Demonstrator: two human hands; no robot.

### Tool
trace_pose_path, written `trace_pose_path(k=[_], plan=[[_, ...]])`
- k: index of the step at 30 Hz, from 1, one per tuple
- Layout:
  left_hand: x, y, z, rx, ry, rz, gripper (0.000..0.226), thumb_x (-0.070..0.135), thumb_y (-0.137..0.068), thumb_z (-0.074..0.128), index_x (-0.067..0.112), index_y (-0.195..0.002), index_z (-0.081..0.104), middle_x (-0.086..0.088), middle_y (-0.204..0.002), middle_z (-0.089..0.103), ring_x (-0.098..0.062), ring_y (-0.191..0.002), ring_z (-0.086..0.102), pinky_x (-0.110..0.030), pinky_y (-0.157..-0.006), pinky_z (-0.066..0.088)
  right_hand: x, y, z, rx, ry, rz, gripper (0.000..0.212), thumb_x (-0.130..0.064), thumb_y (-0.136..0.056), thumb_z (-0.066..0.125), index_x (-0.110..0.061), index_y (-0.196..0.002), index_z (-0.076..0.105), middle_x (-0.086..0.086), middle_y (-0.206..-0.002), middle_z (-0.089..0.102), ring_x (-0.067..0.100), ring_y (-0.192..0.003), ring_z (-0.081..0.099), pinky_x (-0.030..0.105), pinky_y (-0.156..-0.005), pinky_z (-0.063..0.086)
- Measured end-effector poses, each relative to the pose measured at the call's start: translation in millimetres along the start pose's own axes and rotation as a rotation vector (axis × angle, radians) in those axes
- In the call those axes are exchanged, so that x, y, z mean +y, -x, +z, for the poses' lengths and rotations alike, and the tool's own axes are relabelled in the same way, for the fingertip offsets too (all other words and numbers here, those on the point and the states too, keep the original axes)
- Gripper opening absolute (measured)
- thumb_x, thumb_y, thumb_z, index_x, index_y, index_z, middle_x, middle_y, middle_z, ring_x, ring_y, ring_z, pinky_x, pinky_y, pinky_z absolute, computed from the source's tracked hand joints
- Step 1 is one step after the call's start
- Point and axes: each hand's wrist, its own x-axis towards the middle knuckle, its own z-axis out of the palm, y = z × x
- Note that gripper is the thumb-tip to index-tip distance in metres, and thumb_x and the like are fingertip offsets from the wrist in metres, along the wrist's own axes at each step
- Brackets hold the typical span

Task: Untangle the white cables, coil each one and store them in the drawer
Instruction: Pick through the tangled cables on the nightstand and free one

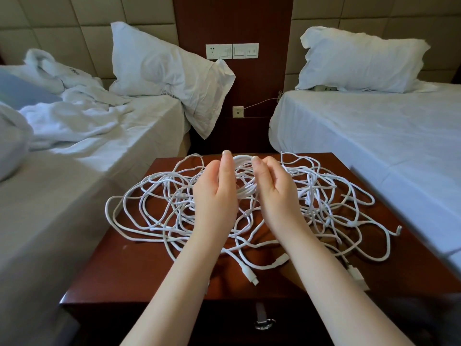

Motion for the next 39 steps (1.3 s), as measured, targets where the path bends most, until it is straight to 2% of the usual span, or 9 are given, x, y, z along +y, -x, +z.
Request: trace_pose_path(k=[6,13,17,20,24,28,32,36,39], plan=[[-5.0,-4.2,-5.5,0.078,-0.069,0.105,0.042,0.017,-0.101,0.039,0.011,-0.06,0.041,0.0,-0.054,0.038,-0.01,-0.051,0.038,-0.017,-0.048,0.031,-3.6,0.6,-2.5,-0.097,-0.085,0.013,0.041,-0.035,-0.098,0.042,-0.001,-0.076,0.047,-0.009,-0.055,0.038,0.008,-0.055,0.036,0.016,-0.052,0.035],[-13.2,-10.5,-15.9,0.064,-0.174,0.196,0.04,0.017,-0.1,0.043,0.004,-0.063,0.045,-0.02,-0.057,0.045,-0.015,-0.053,0.038,-0.023,-0.05,0.03,-0.8,-1.0,-5.7,-0.22,-0.059,0.159,0.068,-0.06,-0.084,0.033,0.002,-0.098,0.054,0.014,-0.068,0.049,0.01,-0.062,0.055,0.022,-0.061,0.042],[-23.0,-16.7,-25.8,0.033,-0.307,0.255,0.041,0.017,-0.099,0.046,0.009,-0.059,0.039,-0.004,-0.049,0.034,-0.008,-0.05,0.039,-0.019,-0.047,0.03,2.3,-5.7,-12.3,-0.059,-0.093,0.115,0.041,-0.036,-0.101,0.041,-0.01,-0.069,0.044,-0.009,-0.052,0.034,0.005,-0.048,0.031,0.019,-0.052,0.029],[-25.8,-15.6,-24.5,-0.005,-0.421,0.321,0.044,0.016,-0.097,0.049,0.023,-0.058,0.031,0.012,-0.048,0.026,-0.004,-0.049,0.043,-0.012,-0.047,0.033,-1.1,-5.5,-11.1,-0.027,-0.146,0.04,0.035,-0.026,-0.103,0.041,-0.015,-0.07,0.045,-0.011,-0.051,0.036,0.004,-0.046,0.03,0.015,-0.047,0.028],[-28.7,-16.9,-21.9,0.027,-0.384,0.26,0.045,0.016,-0.099,0.046,0.023,-0.057,0.029,0.008,-0.049,0.028,-0.005,-0.047,0.039,-0.013,-0.046,0.031,-5.8,-5.0,-6.4,-0.03,-0.102,-0.022,0.031,-0.023,-0.102,0.044,-0.017,-0.071,0.046,-0.012,-0.049,0.038,0.004,-0.045,0.033,0.013,-0.046,0.029],[-27.4,-19.0,-22.8,0.173,-0.371,0.158,0.046,0.017,-0.101,0.041,0.02,-0.056,0.028,0.005,-0.049,0.029,-0.007,-0.046,0.038,-0.016,-0.047,0.03,-3.1,-0.9,-7.0,-0.228,-0.027,-0.009,0.032,-0.016,-0.099,0.048,-0.01,-0.068,0.049,-0.009,-0.052,0.039,0.004,-0.048,0.035,0.015,-0.048,0.032],[-24.0,-18.2,-23.3,0.278,-0.349,0.105,0.046,0.018,-0.102,0.039,0.02,-0.057,0.028,0.004,-0.051,0.032,-0.01,-0.046,0.034,-0.018,-0.051,0.029,0.9,4.1,-1.9,-0.461,0.043,0.053,0.029,-0.018,-0.099,0.051,-0.009,-0.072,0.057,0.013,-0.065,0.049,0.014,-0.062,0.044,0.022,-0.062,0.039],[-21.2,-16.6,-20.0,0.315,-0.285,0.078,0.047,0.018,-0.102,0.039,0.02,-0.057,0.03,0.004,-0.051,0.034,-0.002,-0.049,0.039,-0.016,-0.051,0.03,0.6,4.6,-1.8,-0.634,0.055,0.174,0.027,-0.02,-0.099,0.051,-0.015,-0.074,0.059,-0.016,-0.047,0.045,-0.002,-0.047,0.042,0.007,-0.052,0.031],[-18.2,-15.8,-16.8,0.316,-0.197,0.025,0.046,0.022,-0.103,0.038,0.017,-0.057,0.032,0.004,-0.052,0.034,-0.006,-0.048,0.034,-0.019,-0.048,0.028,4.0,3.4,-3.2,-0.657,0.039,0.202,0.029,-0.022,-0.1,0.049,-0.019,-0.072,0.055,-0.014,-0.05,0.039,0.002,-0.045,0.035,0.011,-0.049,0.029]])
